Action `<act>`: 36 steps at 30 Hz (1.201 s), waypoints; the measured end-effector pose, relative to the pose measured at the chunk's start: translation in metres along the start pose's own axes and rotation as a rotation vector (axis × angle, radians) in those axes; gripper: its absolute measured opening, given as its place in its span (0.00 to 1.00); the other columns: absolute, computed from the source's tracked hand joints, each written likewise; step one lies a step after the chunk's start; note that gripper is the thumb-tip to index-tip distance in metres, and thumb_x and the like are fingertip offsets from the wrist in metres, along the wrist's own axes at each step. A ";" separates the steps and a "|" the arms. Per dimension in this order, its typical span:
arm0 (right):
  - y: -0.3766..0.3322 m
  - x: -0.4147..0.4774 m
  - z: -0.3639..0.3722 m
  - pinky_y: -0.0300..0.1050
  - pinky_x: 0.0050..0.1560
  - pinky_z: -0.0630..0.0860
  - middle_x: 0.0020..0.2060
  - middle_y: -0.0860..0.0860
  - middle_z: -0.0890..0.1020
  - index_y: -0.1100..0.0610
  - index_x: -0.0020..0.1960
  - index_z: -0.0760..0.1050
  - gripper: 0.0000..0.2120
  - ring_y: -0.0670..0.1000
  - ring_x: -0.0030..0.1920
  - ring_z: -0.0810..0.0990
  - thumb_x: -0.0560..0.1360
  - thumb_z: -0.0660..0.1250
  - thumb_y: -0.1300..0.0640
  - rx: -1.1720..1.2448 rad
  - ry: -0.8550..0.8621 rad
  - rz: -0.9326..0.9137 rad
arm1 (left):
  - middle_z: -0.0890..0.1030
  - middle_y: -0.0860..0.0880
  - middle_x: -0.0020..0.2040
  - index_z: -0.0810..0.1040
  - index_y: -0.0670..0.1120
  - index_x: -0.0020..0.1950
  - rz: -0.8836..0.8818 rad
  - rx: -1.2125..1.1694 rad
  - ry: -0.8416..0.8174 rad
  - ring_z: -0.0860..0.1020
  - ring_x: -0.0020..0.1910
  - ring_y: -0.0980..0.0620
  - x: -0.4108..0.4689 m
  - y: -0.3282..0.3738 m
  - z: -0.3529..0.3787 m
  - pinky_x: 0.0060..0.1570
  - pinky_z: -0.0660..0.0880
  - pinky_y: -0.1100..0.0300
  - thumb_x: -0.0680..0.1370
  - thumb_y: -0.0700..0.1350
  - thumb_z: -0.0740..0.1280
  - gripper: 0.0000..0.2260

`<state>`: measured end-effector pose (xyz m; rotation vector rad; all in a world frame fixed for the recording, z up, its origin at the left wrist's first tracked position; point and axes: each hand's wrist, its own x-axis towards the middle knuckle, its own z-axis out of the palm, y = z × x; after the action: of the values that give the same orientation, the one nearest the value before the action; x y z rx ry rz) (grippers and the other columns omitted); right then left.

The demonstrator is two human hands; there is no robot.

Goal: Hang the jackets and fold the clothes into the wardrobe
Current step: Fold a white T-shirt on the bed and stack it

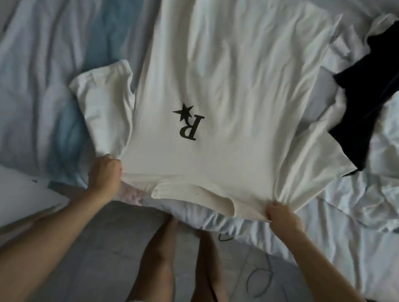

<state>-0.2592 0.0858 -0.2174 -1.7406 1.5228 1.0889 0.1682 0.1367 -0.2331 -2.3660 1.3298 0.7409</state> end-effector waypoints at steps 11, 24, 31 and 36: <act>-0.070 0.041 -0.026 0.58 0.60 0.72 0.61 0.56 0.76 0.56 0.65 0.71 0.23 0.60 0.61 0.76 0.71 0.65 0.56 0.156 0.671 -0.226 | 0.67 0.40 0.70 0.65 0.44 0.72 0.448 0.178 0.208 0.65 0.69 0.36 0.005 0.096 0.019 0.65 0.61 0.34 0.73 0.55 0.65 0.30; -0.041 0.274 -0.275 0.79 0.63 0.46 0.77 0.42 0.52 0.38 0.76 0.49 0.34 0.60 0.77 0.51 0.72 0.43 0.30 -0.060 0.831 -0.299 | 0.53 0.52 0.78 0.49 0.63 0.76 0.585 0.192 0.478 0.55 0.73 0.38 0.282 0.237 -0.095 0.61 0.47 0.23 0.67 0.72 0.49 0.38; 0.007 0.339 -0.379 0.74 0.67 0.42 0.77 0.43 0.51 0.39 0.76 0.51 0.30 0.56 0.77 0.49 0.77 0.50 0.33 0.284 0.827 0.036 | 0.56 0.54 0.77 0.56 0.59 0.76 0.402 0.033 0.624 0.59 0.70 0.43 0.365 0.307 -0.150 0.65 0.41 0.27 0.75 0.65 0.57 0.31; 0.046 0.328 -0.368 0.56 0.68 0.58 0.63 0.60 0.71 0.56 0.64 0.70 0.22 0.61 0.65 0.67 0.75 0.62 0.45 0.577 1.118 0.301 | 0.64 0.50 0.75 0.64 0.50 0.74 0.497 0.086 0.707 0.59 0.72 0.41 0.376 0.316 -0.156 0.71 0.45 0.37 0.72 0.58 0.54 0.31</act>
<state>-0.2245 -0.3991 -0.3114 -1.7502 2.4543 -0.3856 0.1013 -0.3639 -0.3349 -2.3286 2.2227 -0.0923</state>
